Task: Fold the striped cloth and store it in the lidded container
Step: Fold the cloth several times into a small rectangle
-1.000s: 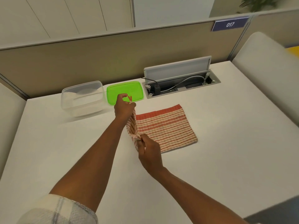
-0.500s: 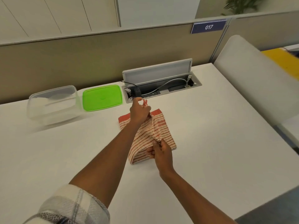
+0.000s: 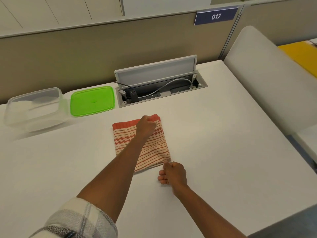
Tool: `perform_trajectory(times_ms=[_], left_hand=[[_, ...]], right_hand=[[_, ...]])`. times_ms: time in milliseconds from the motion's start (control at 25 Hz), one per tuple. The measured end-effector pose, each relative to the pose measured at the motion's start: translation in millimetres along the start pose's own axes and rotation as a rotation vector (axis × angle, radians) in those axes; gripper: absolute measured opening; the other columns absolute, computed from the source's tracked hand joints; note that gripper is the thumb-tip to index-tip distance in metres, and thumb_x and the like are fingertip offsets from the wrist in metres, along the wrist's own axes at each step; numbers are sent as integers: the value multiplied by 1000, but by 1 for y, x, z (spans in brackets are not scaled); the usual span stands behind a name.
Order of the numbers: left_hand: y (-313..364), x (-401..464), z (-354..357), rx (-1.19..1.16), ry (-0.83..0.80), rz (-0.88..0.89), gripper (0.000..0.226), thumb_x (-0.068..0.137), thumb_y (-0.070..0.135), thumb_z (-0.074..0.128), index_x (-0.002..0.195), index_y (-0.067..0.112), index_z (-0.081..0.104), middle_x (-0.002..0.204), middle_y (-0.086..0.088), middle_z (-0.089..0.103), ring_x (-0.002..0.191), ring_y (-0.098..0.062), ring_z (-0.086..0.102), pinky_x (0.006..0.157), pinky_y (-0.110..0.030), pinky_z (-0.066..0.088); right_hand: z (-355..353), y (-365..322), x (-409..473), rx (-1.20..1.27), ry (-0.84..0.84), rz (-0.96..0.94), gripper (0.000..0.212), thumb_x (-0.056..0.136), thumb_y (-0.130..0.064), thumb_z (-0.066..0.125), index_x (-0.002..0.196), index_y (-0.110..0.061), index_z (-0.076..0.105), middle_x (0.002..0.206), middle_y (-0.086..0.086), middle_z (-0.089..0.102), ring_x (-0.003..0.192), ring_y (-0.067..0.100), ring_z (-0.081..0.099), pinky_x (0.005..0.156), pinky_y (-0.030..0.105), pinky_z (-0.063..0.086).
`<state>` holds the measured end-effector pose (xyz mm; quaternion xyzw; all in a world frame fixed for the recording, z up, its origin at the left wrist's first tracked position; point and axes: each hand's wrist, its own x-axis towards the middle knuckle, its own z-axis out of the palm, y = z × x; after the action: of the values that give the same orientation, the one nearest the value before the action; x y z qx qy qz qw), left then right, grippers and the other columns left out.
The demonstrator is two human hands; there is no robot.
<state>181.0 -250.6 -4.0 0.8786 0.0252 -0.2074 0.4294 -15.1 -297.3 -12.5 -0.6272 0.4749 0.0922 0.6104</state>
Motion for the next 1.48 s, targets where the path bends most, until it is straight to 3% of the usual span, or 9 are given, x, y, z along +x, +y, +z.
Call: perform_trajectory(times_ms=[160, 320, 440, 600, 720, 960, 1080, 1240, 1480], left_hand=[[-12, -19, -3, 57, 13, 173, 36, 97, 22, 54, 132, 20, 56, 134, -2, 61, 119, -23, 59, 96, -35, 52], [-59, -62, 0, 437, 82, 451, 52, 100, 49, 38, 149, 32, 35, 160, 3, 32, 148, -22, 27, 120, -47, 16], [-97, -80, 3, 789, -54, 516, 74, 90, 72, 4, 156, 37, 0, 164, 8, -9, 152, -23, -12, 118, -58, -12], [-121, -83, -4, 899, -121, 565, 89, 84, 81, 9, 152, 34, -23, 162, 5, -24, 149, -24, -23, 116, -60, -17], [-133, -91, -15, 873, -106, 652, 94, 84, 82, 20, 154, 33, -17, 164, 4, -20, 151, -21, -20, 118, -55, -17], [-178, -116, -52, 783, -4, 661, 66, 95, 59, 39, 150, 21, 32, 164, 3, 17, 152, -18, 13, 123, -45, 2], [-184, -120, -65, 741, -5, 589, 57, 98, 46, 43, 147, 19, 36, 160, 1, 32, 147, -21, 31, 120, -40, 11], [-178, -121, -69, 725, -61, 450, 57, 103, 35, 42, 155, 22, 22, 160, -1, 31, 145, -25, 35, 113, -43, 36], [-167, -119, -74, 604, -14, 380, 39, 103, 36, 37, 141, 27, 35, 139, -8, 58, 105, -27, 68, 88, -41, 55]], right_hand=[[-6, -6, -2, -335, 147, -372, 14, 98, -26, 52, 92, -18, 62, 85, -3, 70, 70, 16, 68, 61, 22, 57], [-1, -21, -2, -591, 204, -814, 24, 97, -28, 53, 119, -22, 59, 115, -6, 64, 95, 13, 66, 79, 25, 57], [0, -20, 13, -875, 65, -860, 43, 96, -25, 54, 138, -22, 47, 142, 0, 50, 113, 20, 62, 91, 35, 55], [-12, -3, 30, -1090, 110, -823, 46, 94, -26, 56, 139, -20, 46, 150, 0, 42, 111, 21, 61, 88, 35, 54], [-18, 3, 32, -1148, 144, -965, 46, 89, -26, 65, 133, -19, 54, 142, 4, 53, 107, 23, 61, 82, 36, 55], [-26, 1, 36, -1200, 106, -1075, 50, 74, -20, 82, 120, -16, 65, 130, 8, 64, 96, 28, 64, 73, 40, 56], [-28, 1, 37, -1196, 110, -1125, 45, 75, -13, 80, 118, -15, 67, 128, 10, 64, 94, 30, 65, 71, 39, 56], [-33, 0, 38, -1217, 95, -1168, 43, 74, -9, 80, 116, -13, 68, 127, 12, 65, 93, 32, 66, 68, 40, 57], [-34, -2, 37, -1253, 75, -1155, 38, 82, -14, 71, 120, -15, 65, 134, 10, 60, 99, 31, 63, 72, 40, 56]])
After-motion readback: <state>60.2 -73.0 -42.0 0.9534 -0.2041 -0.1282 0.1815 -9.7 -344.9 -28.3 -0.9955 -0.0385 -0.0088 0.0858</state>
